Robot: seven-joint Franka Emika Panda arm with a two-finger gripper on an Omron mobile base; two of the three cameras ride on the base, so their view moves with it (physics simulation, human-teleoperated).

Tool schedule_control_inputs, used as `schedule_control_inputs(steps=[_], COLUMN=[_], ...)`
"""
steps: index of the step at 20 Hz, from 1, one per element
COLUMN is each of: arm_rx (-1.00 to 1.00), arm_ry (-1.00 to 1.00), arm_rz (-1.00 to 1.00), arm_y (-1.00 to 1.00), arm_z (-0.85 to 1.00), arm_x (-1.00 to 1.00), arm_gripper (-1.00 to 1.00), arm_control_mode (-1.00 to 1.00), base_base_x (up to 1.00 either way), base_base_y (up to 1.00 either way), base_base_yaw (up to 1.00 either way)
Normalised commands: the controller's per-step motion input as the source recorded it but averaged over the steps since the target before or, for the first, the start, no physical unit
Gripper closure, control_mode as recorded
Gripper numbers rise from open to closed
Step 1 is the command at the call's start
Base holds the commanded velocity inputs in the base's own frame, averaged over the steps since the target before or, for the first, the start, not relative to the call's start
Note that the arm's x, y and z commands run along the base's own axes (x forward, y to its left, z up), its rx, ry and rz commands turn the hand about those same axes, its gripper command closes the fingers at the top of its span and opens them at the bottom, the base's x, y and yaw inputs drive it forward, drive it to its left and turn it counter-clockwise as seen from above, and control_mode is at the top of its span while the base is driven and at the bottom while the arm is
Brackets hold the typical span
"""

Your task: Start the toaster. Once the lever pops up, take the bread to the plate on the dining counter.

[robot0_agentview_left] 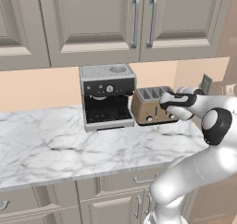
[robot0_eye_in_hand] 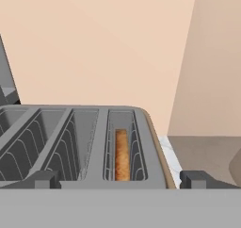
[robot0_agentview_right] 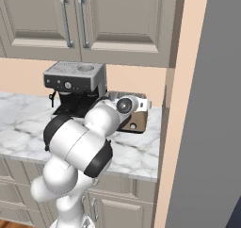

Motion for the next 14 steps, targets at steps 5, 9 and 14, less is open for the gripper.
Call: schedule_control_inputs(steps=[5,9,14], arm_rx=[0.00,0.00,0.00], arm_ry=[0.00,0.00,0.00], arm_rz=[0.00,0.00,0.00], arm_y=[0.00,0.00,0.00], arm_z=[0.00,0.00,0.00], arm_x=[0.00,0.00,0.00], arm_gripper=[-1.00,-1.00,-1.00], arm_control_mode=[-1.00,-1.00,-1.00], base_base_x=[0.00,0.00,0.00], base_base_y=[0.00,0.00,0.00], base_base_yaw=[0.00,0.00,0.00])
